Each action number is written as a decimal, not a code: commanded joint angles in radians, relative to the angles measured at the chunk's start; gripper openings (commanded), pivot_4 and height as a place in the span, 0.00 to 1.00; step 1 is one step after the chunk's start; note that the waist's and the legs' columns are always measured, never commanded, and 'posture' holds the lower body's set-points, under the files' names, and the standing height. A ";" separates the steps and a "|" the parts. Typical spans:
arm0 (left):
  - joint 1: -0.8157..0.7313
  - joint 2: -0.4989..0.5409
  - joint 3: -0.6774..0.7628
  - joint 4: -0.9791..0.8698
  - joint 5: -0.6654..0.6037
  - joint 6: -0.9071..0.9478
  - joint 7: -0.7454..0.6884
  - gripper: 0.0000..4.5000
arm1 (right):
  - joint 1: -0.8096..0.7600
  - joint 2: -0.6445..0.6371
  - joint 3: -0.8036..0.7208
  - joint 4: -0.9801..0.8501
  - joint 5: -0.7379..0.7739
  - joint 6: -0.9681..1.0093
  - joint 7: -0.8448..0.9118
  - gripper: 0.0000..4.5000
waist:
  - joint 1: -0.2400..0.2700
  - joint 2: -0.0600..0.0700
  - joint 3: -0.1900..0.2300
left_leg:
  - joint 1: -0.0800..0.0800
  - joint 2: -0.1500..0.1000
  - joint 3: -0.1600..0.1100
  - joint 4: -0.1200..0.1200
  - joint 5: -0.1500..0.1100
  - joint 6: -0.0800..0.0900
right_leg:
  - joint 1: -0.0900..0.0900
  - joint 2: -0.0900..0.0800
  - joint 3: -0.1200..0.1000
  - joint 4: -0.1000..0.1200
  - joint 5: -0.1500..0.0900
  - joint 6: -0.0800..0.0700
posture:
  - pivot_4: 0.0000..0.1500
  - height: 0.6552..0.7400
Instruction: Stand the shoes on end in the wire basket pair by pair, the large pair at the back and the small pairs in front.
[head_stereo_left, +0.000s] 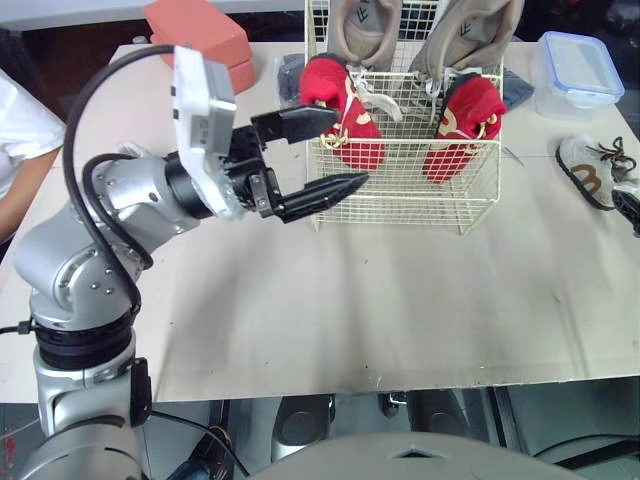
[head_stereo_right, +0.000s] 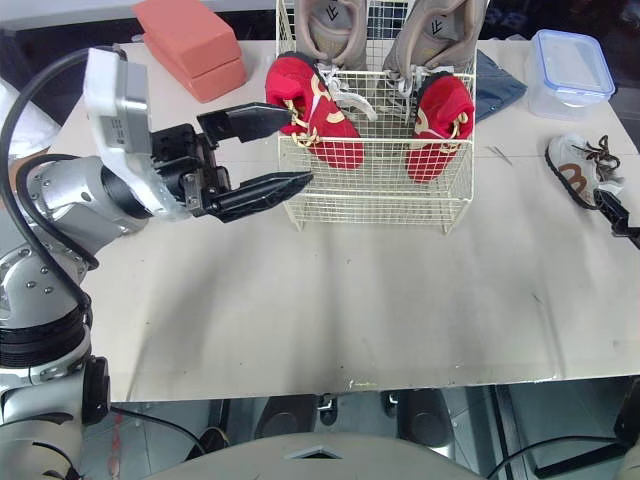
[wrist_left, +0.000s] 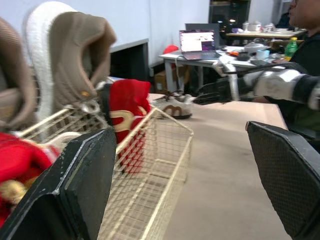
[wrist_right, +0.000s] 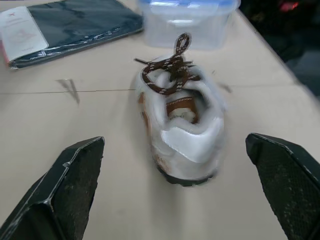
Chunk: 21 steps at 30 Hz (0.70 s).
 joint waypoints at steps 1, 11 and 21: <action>-0.038 0.027 0.008 -0.038 -0.053 0.036 0.004 1.00 | -0.103 -0.033 0.037 0.137 -0.052 -0.074 0.044 1.00 | 0.000 0.000 0.000 | 0.000 0.000 0.000 0.000 0.000 0.000 | 0.000 0.000 0.000 0.000 0.000 0.000 | 1.00 0.36; -0.075 0.051 0.001 -0.060 -0.150 0.111 0.023 1.00 | -0.253 -0.035 0.093 0.363 -0.163 -0.215 0.003 1.00 | -0.002 0.000 0.000 | 0.000 0.000 0.001 0.000 0.000 0.000 | -0.001 0.000 0.001 0.000 0.000 0.000 | 1.00 0.36; -0.096 0.039 -0.019 -0.061 -0.160 0.120 0.046 1.00 | -0.305 -0.048 0.082 0.438 -0.192 -0.228 -0.058 1.00 | 0.000 0.001 0.000 | 0.000 0.000 0.001 0.000 0.001 -0.001 | -0.001 -0.001 0.001 0.000 0.000 0.000 | 1.00 0.36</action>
